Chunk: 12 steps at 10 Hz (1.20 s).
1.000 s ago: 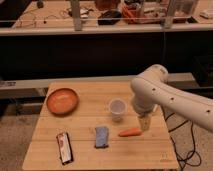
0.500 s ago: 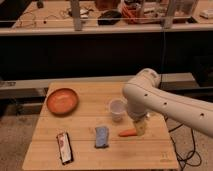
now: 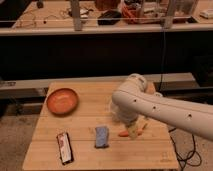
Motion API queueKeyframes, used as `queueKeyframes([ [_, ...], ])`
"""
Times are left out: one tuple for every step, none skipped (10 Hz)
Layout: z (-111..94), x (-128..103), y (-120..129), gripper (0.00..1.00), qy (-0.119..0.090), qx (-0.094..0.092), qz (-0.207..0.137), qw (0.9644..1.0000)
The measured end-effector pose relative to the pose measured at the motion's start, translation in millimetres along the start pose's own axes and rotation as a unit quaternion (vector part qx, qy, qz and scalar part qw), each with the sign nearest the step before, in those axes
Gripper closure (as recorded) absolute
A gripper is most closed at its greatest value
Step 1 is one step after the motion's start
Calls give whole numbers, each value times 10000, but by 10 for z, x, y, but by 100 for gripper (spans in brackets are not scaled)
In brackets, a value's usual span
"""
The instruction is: Push the eraser across the table
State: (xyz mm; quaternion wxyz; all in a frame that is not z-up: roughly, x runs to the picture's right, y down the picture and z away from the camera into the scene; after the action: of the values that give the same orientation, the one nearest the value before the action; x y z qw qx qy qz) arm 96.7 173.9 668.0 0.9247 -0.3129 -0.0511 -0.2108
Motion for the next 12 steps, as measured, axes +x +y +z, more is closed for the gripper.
queueKeyframes([
  [28,-105,-19,20,-23,-7,-135,9999],
  [54,-165,-21,20,-32,-11,-224,9997],
  [85,-261,-28,20,-41,-26,-352,9994],
  [126,-444,-62,20,-80,-24,-535,9985],
  [152,-520,-50,20,-100,-29,-605,9981],
  [179,-561,-30,20,-137,-24,-644,9978],
  [197,-584,-27,20,-164,-9,-663,9977],
  [218,-646,-39,20,-215,24,-720,9972],
  [237,-699,-53,20,-252,56,-775,9967],
  [253,-733,-54,20,-277,72,-807,9963],
  [269,-775,-51,21,-311,93,-833,9960],
  [298,-828,-52,29,-346,124,-875,9955],
])
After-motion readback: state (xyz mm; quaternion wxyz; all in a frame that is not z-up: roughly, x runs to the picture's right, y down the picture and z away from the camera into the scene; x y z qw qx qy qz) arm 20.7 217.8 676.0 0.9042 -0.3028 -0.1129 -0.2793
